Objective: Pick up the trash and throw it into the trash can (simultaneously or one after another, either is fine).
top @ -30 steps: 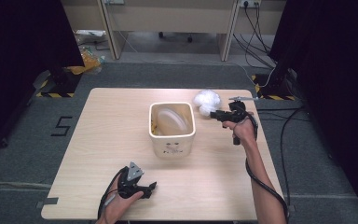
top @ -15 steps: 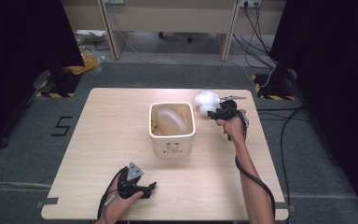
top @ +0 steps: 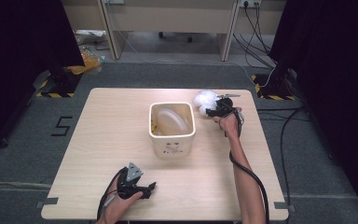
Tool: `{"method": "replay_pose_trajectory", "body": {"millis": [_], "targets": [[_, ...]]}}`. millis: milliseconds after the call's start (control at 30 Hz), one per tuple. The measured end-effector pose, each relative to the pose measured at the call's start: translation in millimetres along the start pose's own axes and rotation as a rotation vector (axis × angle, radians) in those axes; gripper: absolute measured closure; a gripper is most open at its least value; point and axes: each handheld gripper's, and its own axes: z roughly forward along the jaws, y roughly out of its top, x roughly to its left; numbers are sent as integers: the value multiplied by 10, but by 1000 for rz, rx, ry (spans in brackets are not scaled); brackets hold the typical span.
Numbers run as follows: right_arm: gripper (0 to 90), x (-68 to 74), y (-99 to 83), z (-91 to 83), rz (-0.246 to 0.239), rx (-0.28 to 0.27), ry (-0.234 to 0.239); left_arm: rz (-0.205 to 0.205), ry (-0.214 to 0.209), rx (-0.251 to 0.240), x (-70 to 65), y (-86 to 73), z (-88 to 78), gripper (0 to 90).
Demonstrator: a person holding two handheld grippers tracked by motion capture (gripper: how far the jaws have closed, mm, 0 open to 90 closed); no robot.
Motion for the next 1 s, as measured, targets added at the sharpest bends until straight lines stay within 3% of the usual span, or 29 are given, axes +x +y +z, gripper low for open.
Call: {"method": "replay_pose_trajectory", "body": {"millis": [100,200,300,600,1000], "targets": [[581,1,-25,58,-2,17,8,0,1,0,0,-1,-1,144],[756,-11,-52,93,-4,16,28,-1,1,-1,0,-2,-2,144],[838,-10,-47,69,-4,6,40,-1,1,0,0,-2,-2,144],[863,91,-50,-150,-35,16,95,-1,2,-4,-1,-4,1,144],[865,191,-337,-619,-101,24,186,3,2,-1,2,-4,-1,144]]}}
